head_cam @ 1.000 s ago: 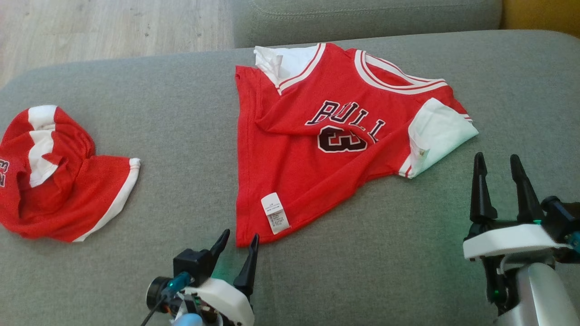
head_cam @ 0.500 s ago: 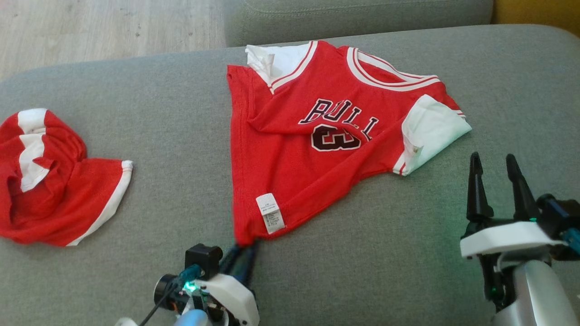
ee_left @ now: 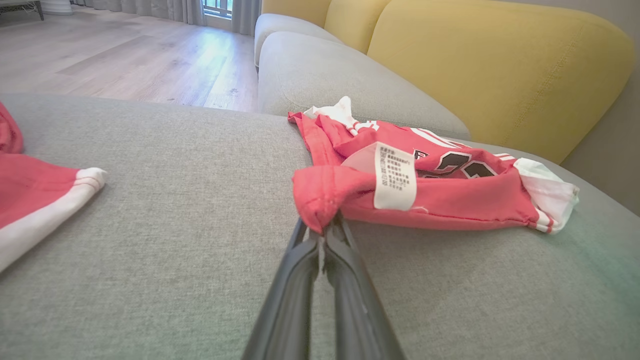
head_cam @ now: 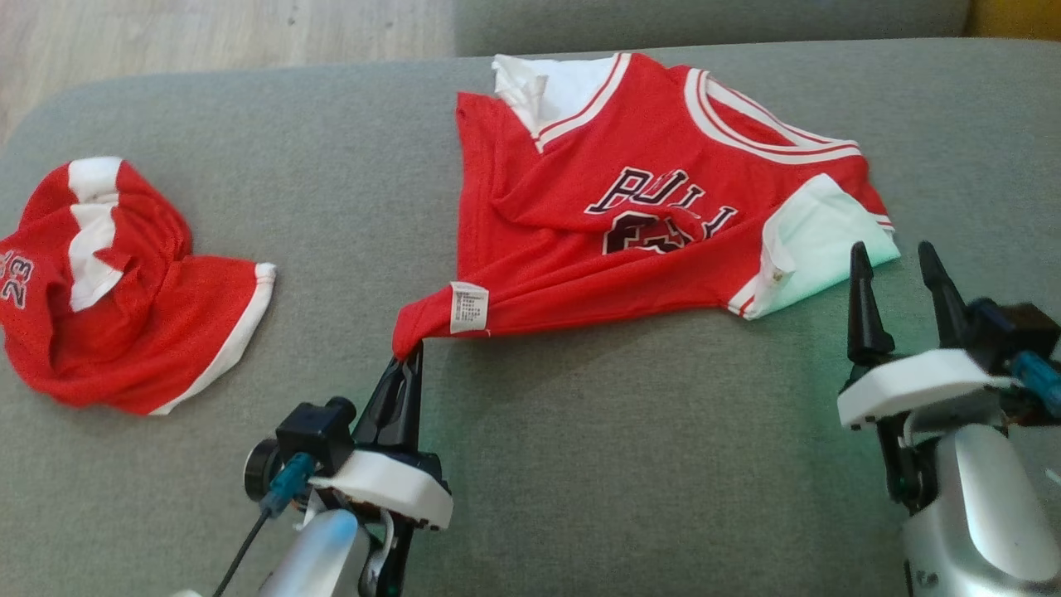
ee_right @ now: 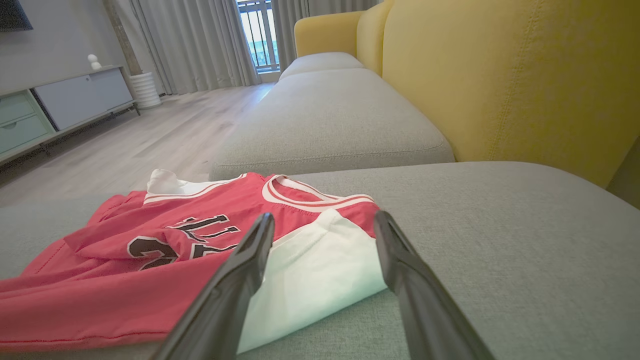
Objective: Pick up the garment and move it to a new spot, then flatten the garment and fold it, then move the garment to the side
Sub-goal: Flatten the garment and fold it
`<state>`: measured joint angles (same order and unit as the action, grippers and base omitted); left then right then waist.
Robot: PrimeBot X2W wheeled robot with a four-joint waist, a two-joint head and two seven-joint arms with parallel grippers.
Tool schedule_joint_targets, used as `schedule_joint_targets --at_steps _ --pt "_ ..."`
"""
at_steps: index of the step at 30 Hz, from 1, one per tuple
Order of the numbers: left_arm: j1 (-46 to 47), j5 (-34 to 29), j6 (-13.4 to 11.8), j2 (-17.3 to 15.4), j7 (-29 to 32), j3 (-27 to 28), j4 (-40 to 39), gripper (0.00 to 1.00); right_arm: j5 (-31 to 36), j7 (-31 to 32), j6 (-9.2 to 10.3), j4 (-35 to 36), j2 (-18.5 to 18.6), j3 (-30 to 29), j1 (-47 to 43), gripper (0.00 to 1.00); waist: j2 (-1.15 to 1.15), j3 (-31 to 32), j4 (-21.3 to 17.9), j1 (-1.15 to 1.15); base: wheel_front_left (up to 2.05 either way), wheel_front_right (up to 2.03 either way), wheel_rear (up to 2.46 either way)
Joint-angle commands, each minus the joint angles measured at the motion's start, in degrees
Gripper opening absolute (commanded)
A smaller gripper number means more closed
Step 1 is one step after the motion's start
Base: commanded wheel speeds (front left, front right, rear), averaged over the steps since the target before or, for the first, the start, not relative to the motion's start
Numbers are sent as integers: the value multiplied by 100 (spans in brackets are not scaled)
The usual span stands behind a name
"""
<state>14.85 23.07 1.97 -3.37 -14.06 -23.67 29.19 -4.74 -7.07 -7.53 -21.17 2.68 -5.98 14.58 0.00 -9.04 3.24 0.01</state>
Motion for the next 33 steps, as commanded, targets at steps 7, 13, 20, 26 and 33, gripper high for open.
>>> schedule_joint_targets --at_steps 7,13,20,26,33 --pt "162 -116 9 -18 -92 297 -318 0 236 210 4 -265 53 -17 528 100 0 -139 211 -1 0 0 0" --pt "183 -194 96 3 -93 237 -282 0 488 492 4 -896 220 -218 1191 100 0 -271 324 -1 0 0 0" --pt "312 -193 187 30 -93 109 -253 0 925 876 4 -1745 420 -479 2014 100 0 -494 512 -1 0 0 0" --pt "425 -156 201 44 -94 -11 -226 0 911 990 4 -2481 514 -541 2443 100 0 -602 624 -1 0 0 0" --pt "475 -94 191 47 -94 -102 -219 0 885 856 4 -2962 571 -508 2681 100 0 -614 663 -1 0 0 0"
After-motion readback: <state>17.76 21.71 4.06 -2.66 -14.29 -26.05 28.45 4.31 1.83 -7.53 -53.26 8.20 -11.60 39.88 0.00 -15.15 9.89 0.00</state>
